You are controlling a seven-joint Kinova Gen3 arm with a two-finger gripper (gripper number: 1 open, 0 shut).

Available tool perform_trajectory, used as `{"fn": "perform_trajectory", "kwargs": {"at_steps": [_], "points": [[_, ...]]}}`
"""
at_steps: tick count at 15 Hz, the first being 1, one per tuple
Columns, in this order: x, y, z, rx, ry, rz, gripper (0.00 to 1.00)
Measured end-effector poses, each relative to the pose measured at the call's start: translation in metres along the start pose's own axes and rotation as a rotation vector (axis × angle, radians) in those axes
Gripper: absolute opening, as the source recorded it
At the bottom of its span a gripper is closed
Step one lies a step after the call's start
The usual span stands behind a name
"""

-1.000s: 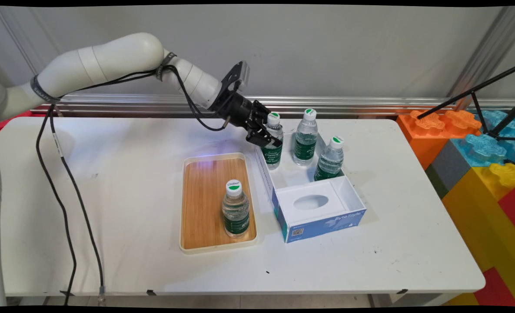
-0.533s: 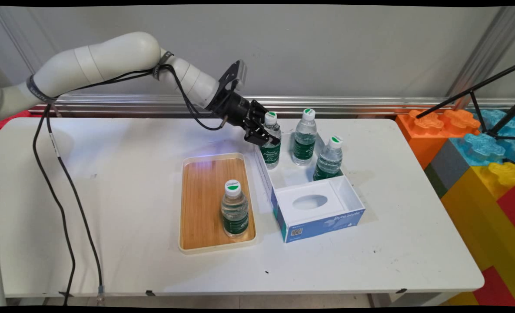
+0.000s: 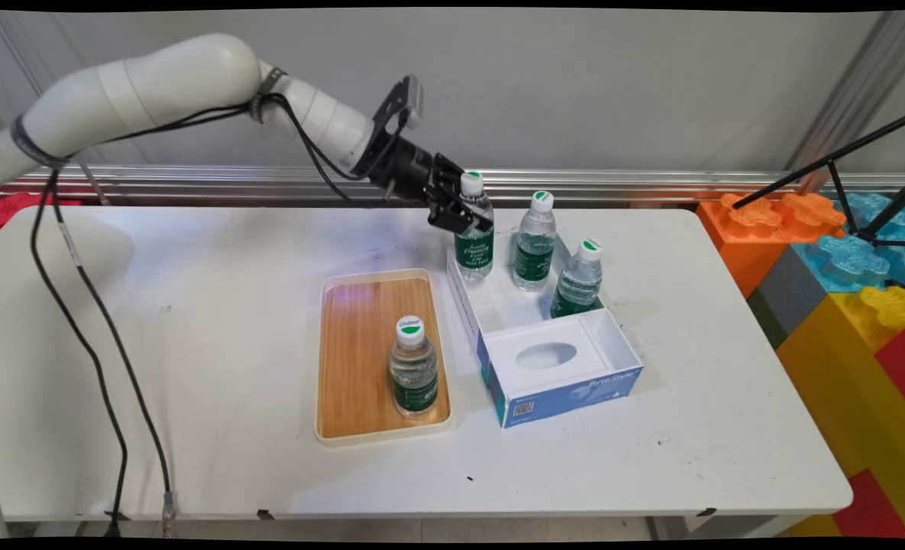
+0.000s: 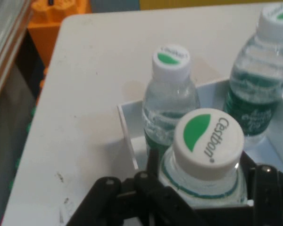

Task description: Place the picked object on the tray

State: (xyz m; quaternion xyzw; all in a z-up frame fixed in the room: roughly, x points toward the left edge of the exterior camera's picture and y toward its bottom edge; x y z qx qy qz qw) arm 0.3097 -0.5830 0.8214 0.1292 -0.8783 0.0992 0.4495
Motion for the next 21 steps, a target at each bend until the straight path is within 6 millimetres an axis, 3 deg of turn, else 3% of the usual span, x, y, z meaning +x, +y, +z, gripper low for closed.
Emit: {"fn": "perform_trajectory", "kwargs": {"at_steps": [7, 12, 17, 21], "points": [[0.042, 0.024, -0.042, 0.062, 0.027, -0.086, 0.0], [0.056, 0.043, -0.075, 0.117, 0.002, -0.124, 0.0], [0.05, 0.081, -0.124, 0.127, -0.059, -0.156, 0.0], [0.032, 0.104, -0.144, 0.105, -0.079, -0.149, 0.0]]}}
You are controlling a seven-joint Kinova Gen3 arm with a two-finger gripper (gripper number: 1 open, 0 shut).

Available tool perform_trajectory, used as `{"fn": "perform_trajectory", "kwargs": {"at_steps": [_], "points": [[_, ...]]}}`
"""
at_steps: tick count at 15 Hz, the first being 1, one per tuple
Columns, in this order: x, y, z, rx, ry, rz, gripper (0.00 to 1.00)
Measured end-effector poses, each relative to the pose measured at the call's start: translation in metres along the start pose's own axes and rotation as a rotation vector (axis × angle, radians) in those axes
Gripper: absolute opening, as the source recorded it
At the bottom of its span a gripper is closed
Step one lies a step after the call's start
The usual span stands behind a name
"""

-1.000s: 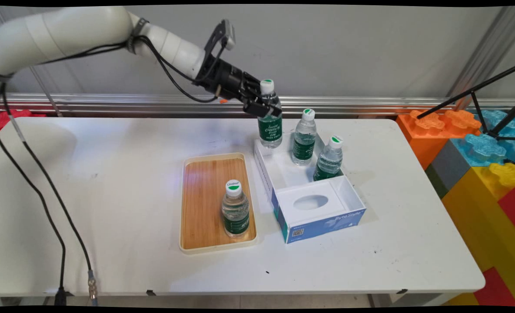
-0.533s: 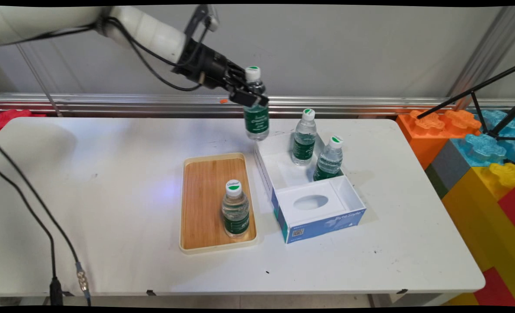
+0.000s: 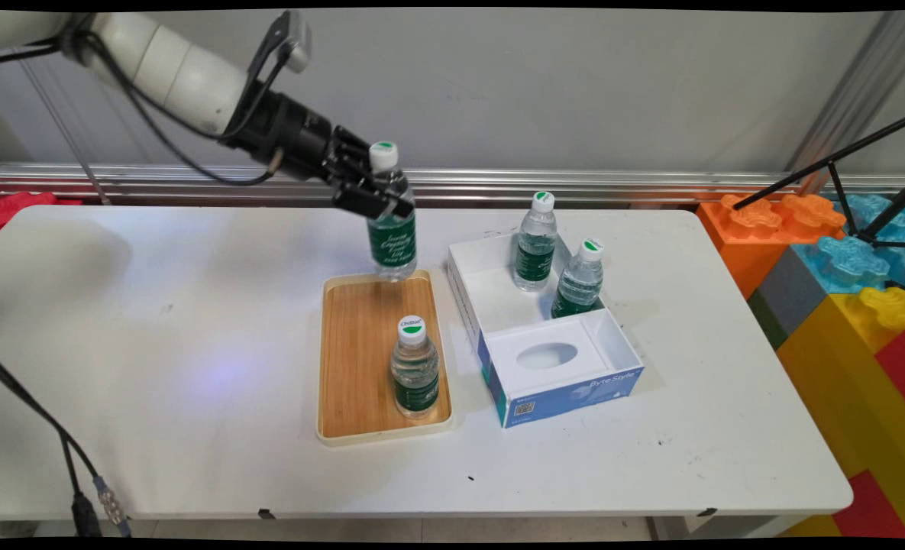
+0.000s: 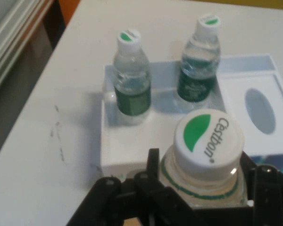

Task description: Place the picked object on the tray

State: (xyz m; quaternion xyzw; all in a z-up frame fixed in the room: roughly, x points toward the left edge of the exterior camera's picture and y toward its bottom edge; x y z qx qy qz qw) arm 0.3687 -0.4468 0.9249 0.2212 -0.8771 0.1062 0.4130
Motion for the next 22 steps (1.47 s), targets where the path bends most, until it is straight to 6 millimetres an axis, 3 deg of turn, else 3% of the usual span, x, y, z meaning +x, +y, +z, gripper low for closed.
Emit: {"fn": "perform_trajectory", "kwargs": {"at_steps": [4, 11, 22], "points": [[-0.023, 0.015, 0.006, -0.032, 0.001, 0.032, 0.0], [-0.067, 0.024, 0.032, -0.1, -0.047, 0.062, 0.0], [-0.105, 0.034, 0.038, -0.168, -0.096, 0.1, 0.0]]}}
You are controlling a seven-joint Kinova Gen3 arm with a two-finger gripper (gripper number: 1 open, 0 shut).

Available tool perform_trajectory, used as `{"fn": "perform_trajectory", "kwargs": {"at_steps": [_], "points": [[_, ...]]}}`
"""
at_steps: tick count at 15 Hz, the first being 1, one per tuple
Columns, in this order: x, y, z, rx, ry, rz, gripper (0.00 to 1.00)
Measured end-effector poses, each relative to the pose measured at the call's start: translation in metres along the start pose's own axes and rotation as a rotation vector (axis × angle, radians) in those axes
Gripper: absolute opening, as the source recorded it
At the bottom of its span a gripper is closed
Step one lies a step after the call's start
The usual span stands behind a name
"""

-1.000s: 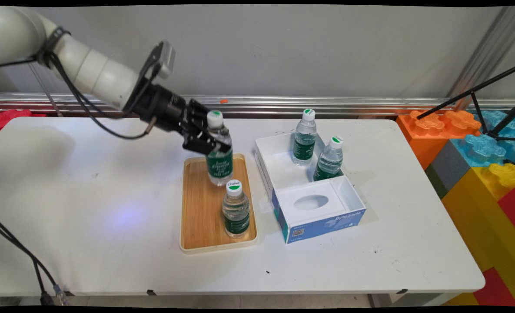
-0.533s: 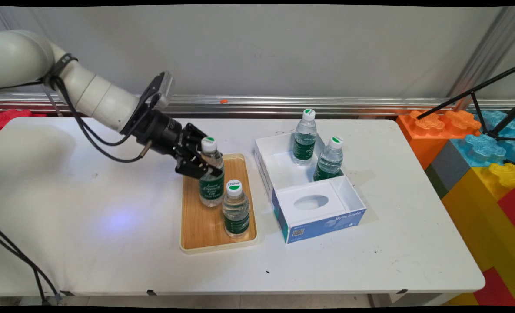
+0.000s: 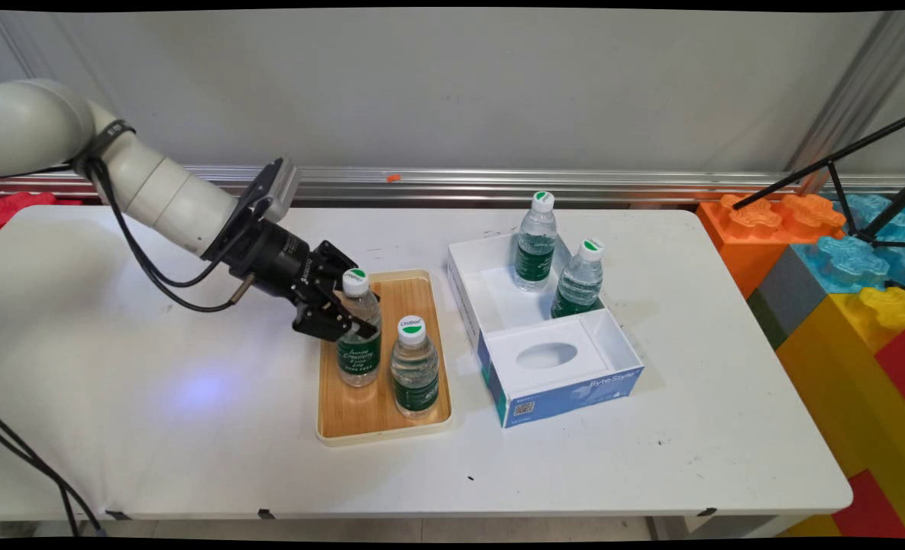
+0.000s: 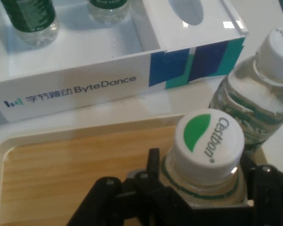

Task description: Place the picked object on the tray

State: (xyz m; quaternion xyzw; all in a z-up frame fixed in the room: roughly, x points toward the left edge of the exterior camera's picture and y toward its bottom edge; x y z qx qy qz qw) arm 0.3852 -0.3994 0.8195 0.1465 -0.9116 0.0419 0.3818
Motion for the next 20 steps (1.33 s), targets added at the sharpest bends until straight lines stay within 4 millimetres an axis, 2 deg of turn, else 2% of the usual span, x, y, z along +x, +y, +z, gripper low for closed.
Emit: {"fn": "perform_trajectory", "kwargs": {"at_steps": [20], "points": [[-0.019, 0.008, 0.003, 0.006, 0.021, 0.13, 0.0]]}}
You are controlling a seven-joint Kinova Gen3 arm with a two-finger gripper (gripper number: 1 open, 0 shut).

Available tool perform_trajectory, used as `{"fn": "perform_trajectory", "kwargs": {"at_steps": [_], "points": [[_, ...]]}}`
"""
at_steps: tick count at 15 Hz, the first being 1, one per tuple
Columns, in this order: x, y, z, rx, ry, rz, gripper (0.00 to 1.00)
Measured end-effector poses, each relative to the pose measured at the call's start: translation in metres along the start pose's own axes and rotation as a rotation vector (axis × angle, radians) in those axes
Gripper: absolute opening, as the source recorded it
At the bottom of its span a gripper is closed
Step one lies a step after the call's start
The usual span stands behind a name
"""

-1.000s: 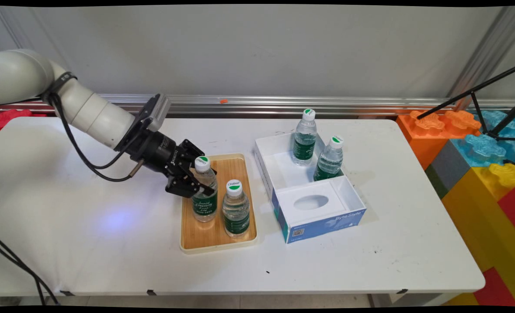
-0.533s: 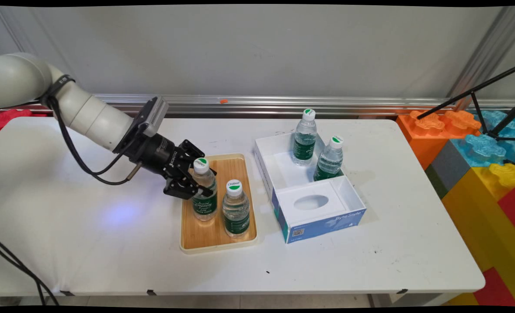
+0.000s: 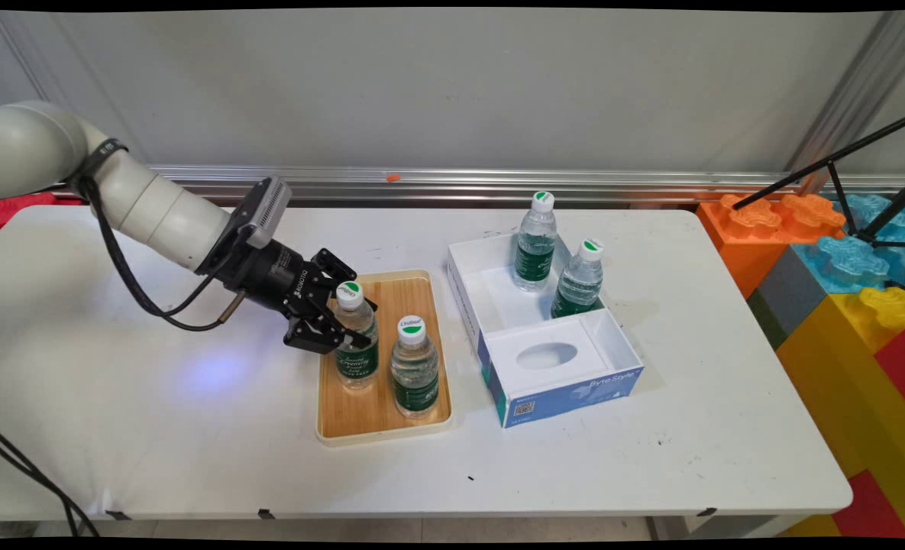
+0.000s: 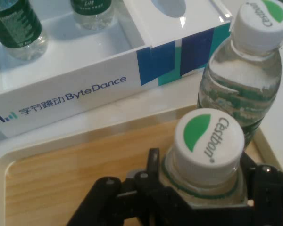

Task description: Place the picked object on the tray

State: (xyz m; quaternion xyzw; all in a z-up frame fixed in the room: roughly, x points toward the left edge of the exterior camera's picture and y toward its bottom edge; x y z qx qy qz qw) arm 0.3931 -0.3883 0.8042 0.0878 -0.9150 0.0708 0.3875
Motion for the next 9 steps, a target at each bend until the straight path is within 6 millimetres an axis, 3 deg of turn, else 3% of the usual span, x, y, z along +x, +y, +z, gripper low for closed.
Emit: {"fn": "perform_trajectory", "kwargs": {"at_steps": [5, 6, 9], "points": [[-0.005, 0.0014, 0.0006, -0.001, -0.008, -0.01, 0.0], [-0.006, 0.0017, 0.0007, -0.003, -0.01, -0.012, 1.0], [-0.0076, 0.0016, 0.0, -0.005, -0.015, -0.02, 1.0]]}}
